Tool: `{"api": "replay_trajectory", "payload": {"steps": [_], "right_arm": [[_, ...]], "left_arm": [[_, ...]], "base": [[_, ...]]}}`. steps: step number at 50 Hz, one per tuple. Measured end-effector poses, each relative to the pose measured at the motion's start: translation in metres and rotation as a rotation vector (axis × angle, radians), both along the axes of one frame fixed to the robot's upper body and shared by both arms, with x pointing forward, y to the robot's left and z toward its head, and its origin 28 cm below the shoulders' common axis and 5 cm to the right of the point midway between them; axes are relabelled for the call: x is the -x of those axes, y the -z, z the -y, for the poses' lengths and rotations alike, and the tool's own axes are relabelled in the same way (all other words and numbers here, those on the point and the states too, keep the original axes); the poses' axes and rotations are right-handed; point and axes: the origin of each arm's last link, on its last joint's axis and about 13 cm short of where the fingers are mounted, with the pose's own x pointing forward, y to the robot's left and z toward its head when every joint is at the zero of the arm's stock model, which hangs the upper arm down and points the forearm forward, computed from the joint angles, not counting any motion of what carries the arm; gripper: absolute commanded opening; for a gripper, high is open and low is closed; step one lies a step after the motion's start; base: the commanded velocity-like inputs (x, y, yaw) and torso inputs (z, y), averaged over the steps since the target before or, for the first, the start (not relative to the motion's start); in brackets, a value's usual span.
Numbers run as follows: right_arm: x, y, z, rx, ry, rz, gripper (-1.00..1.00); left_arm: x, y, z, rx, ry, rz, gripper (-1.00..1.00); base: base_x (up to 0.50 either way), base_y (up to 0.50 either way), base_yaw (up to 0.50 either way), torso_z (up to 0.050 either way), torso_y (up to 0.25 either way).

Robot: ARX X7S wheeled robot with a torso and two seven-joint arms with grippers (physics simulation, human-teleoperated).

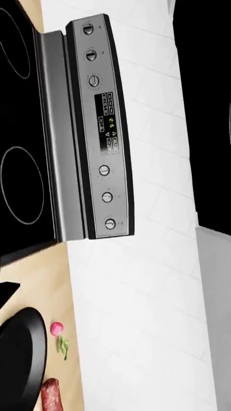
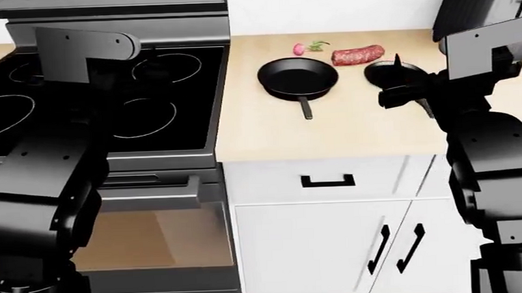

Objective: Place both pans onto different burners. Then place the beet and the sausage on different pans.

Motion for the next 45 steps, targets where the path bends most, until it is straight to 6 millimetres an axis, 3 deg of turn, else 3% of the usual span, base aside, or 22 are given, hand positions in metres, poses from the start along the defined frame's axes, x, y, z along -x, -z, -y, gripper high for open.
{"api": "replay_trajectory", "payload": {"steps": [28,34,45], "right_arm": [[0.0007,0.0037,0.0004,-0.002,-0.001,-0.010,1.00],[0.0006,0.0039,0.0010,0.000,0.001,-0.011,1.00],[0.0003,0.0044,-0.0001,0.000,-0.004,-0.020,1.00]], "left_arm": [[0.0019,0.0030,0.0004,0.001,0.002,-0.014,1.00],[0.0018,0.0036,0.0011,0.001,0.006,-0.016,1.00],[0.0018,0.0041,0.0005,-0.002,0.003,-0.018,1.00]], "base": [[0.00,-0.50,0.00,0.000,0.000],[0.07,0.00,0.00,0.000,0.000],[0.49,-0.08,0.00,0.000,0.000]]}}
